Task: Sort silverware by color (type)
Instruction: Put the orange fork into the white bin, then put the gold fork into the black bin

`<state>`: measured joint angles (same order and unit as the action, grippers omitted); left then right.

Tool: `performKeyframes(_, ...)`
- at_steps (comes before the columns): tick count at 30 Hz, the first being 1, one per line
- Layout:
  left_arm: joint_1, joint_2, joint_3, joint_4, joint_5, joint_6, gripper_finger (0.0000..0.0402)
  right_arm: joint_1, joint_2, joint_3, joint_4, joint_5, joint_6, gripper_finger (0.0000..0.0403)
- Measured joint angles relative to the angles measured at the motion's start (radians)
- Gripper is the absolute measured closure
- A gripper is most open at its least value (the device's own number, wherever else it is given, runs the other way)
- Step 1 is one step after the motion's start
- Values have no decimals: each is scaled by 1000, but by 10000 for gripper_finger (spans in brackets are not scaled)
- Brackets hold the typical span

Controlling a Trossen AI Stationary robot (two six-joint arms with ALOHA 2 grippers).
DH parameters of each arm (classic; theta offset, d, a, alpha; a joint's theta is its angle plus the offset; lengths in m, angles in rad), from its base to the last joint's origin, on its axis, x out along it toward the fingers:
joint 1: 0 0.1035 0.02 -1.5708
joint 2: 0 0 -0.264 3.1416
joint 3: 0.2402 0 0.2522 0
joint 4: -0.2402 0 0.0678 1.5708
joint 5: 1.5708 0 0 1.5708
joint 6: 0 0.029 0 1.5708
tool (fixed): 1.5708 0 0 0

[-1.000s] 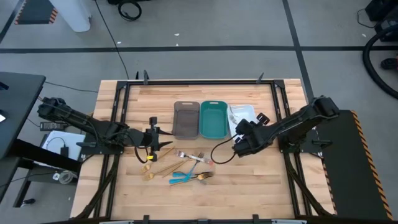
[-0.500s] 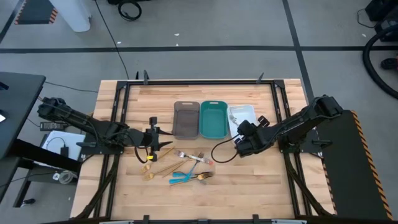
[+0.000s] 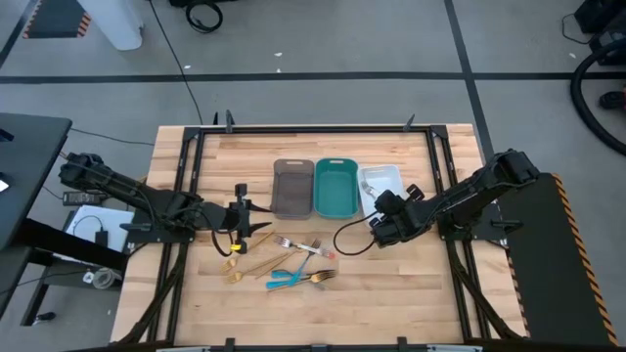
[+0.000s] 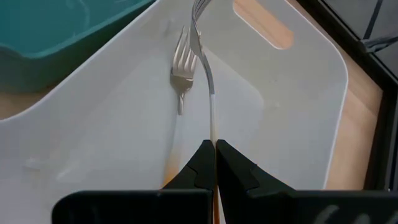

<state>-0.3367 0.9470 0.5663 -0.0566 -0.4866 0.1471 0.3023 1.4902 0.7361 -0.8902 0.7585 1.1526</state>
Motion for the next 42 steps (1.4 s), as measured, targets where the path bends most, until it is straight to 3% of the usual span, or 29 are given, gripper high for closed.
performKeyframes(5, 0, 0, 0, 0, 0, -4, 251, -4, 0, 0, 4, -11, -1, 391)
performKeyframes(13, 0, 0, 0, 0, 0, -4, 251, -42, 0, 0, 33, -132, -26, 391)
performKeyframes(24, 0, 0, 0, -4, 0, -5, 251, -85, 0, 0, 114, -182, -106, 389)
performKeyframes(42, 0, 0, 0, -16, 1, -32, 251, -122, -13, 31, 108, -206, -146, 299)
